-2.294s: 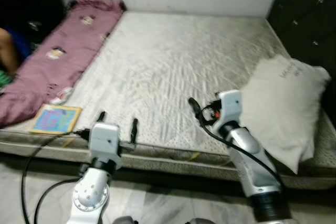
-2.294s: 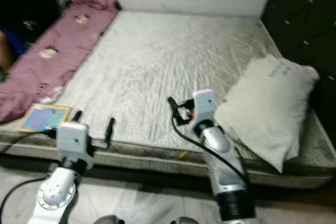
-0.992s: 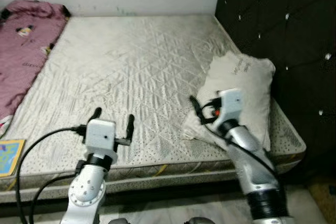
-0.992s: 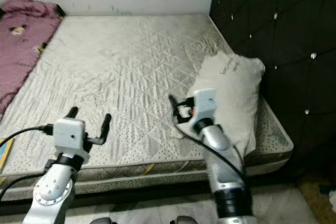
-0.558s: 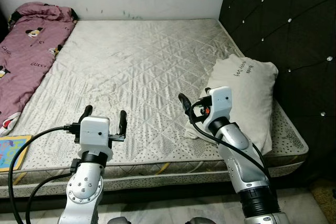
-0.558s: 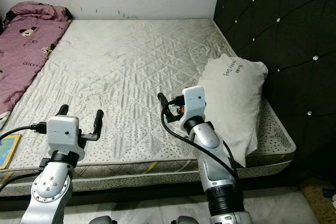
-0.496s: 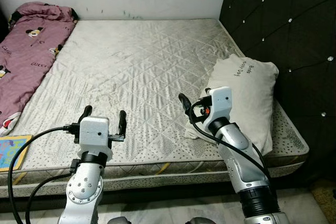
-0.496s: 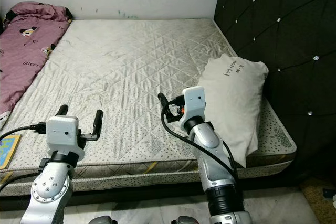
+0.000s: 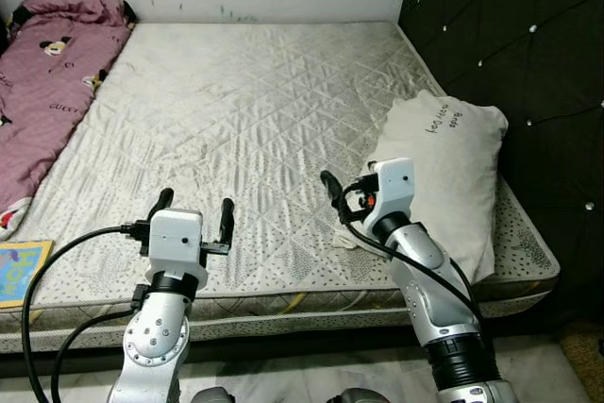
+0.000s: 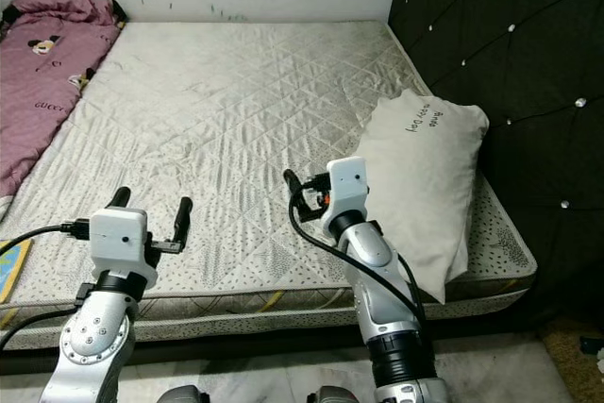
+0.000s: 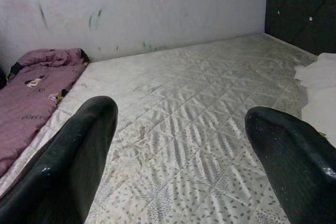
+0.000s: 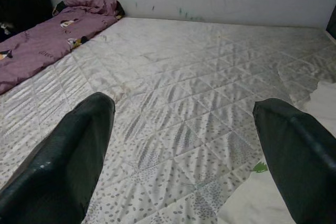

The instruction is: Clean up the room

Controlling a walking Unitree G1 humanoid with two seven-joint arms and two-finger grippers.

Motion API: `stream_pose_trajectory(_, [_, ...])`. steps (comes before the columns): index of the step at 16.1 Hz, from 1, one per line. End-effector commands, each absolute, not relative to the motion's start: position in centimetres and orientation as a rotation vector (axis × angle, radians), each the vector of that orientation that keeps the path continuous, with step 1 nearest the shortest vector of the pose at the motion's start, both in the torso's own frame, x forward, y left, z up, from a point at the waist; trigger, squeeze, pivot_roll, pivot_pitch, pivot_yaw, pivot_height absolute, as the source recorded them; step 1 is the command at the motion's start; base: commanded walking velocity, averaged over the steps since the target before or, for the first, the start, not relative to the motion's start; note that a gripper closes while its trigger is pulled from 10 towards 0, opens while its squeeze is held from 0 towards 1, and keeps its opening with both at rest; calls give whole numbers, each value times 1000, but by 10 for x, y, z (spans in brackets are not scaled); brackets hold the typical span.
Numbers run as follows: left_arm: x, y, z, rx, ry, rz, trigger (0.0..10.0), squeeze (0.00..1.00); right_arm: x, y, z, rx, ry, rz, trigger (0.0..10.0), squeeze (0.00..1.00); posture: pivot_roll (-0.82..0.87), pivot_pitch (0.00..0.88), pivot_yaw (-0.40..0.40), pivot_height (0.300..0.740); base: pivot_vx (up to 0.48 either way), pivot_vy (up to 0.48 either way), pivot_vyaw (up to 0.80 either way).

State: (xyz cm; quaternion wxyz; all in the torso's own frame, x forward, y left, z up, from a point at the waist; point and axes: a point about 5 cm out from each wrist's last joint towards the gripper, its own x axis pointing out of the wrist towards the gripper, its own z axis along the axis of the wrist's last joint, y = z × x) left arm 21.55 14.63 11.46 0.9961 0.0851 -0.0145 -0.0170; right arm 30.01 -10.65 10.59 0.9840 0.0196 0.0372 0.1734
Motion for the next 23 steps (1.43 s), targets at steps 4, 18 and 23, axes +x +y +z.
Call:
stream_pose_trajectory(4, [217,145,116,159,-38,-47,10000,0,303,-108,109,24,66,338,10000,0,-22,0,-19,740,0,-351,0])
stream_pose_trajectory(18, [220,145,117,148,-57,-40,10000,0,304,-108,108,14,71,344,10000,0,-29,0,-18,740,0,-228,0])
stream_pose_trajectory(23, [218,143,119,134,-73,-69,10000,0,303,-108,108,9,69,349,10000,0,-28,0,-21,740,177,0,0])
